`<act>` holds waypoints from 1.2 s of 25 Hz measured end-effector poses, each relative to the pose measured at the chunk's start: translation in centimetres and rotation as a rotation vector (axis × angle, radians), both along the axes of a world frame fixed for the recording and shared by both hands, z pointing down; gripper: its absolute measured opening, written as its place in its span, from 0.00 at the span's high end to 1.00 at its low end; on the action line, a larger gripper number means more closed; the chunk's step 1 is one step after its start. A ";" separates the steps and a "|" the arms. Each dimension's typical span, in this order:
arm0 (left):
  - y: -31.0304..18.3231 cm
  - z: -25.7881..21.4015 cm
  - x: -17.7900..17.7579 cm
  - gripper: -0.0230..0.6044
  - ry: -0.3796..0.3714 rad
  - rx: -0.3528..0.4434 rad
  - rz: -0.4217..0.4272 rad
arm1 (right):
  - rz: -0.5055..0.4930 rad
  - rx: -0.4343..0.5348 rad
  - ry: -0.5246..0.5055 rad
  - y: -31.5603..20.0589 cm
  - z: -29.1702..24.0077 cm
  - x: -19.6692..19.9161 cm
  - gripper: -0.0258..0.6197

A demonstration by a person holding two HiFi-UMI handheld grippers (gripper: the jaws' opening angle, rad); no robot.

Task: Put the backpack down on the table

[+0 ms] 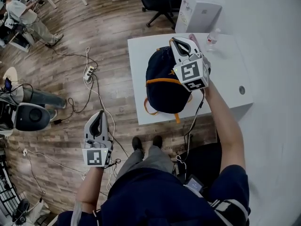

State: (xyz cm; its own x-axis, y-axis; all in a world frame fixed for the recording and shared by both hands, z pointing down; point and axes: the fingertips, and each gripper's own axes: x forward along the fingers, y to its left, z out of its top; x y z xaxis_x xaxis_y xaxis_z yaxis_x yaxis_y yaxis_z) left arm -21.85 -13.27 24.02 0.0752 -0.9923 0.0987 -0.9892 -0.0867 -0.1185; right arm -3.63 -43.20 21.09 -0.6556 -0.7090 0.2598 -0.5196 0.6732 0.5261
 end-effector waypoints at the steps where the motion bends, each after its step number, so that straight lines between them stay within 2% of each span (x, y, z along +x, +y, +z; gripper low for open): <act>1: -0.1 0.1 -0.1 0.96 -0.004 -0.001 0.002 | 0.005 0.001 -0.002 -0.5 0.3 -0.1 0.96; 10: -0.9 1.2 -0.2 0.96 -0.023 -0.025 0.000 | 0.048 -0.026 -0.003 -3.9 3.9 -0.3 0.96; 18: -1.5 1.6 -0.2 0.96 -0.031 -0.038 -0.012 | 0.085 -0.090 0.001 -6.0 8.3 0.3 0.96; 30: -4.1 2.5 0.4 0.96 -0.009 -0.042 0.002 | 0.127 -0.149 0.018 -8.1 14.6 0.2 0.96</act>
